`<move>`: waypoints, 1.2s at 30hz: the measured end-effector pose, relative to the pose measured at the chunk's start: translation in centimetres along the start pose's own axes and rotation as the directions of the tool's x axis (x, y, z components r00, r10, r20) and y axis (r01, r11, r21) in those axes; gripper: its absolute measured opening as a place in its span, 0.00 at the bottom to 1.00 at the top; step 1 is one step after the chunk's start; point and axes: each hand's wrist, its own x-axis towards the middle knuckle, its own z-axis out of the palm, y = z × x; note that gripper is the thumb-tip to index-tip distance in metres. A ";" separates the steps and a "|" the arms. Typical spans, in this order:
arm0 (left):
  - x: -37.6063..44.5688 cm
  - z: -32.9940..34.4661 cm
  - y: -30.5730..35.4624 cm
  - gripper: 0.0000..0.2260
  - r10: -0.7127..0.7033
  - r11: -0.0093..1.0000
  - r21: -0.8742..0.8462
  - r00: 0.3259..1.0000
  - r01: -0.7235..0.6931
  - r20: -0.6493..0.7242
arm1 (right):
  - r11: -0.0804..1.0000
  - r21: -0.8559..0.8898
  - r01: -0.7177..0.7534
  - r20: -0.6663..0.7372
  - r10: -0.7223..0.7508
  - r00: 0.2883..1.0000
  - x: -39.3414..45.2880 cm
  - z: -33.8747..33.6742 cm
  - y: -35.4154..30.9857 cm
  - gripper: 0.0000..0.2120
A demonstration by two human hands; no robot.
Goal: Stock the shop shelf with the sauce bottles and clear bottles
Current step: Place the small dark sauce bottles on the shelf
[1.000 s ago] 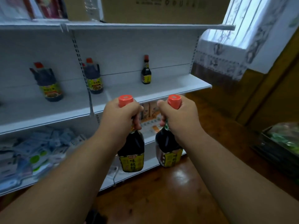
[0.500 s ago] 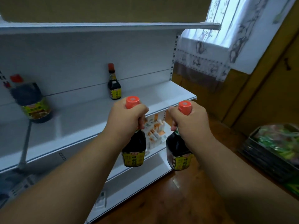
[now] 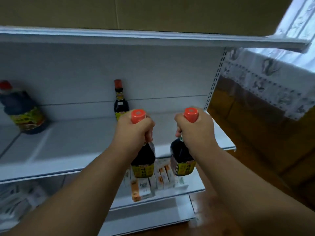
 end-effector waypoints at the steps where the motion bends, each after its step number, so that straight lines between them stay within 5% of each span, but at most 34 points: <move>1: 1.0 0.3 -0.2 0.11 0.004 1.000 0.015 1.000 -0.003 -0.013 | 1.000 0.003 0.014 0.013 -0.014 1.000 1.3 0.5 0.2 0.07; 27: 12.5 0.6 -7.4 0.07 -0.018 0.976 0.216 0.998 0.031 -0.061 | 0.997 -0.053 -0.062 0.176 0.071 0.982 12.1 7.8 6.0 0.11; 33: 12.7 -0.1 -7.4 0.06 -0.075 0.958 0.279 0.997 0.067 0.015 | 0.953 -0.291 0.086 0.315 0.011 0.949 11.3 6.2 7.8 0.16; 36: 11.3 -1.0 -8.1 0.11 -0.097 0.903 0.422 0.995 0.083 0.011 | 0.882 -0.385 0.273 0.349 -0.134 0.927 9.8 4.9 10.3 0.20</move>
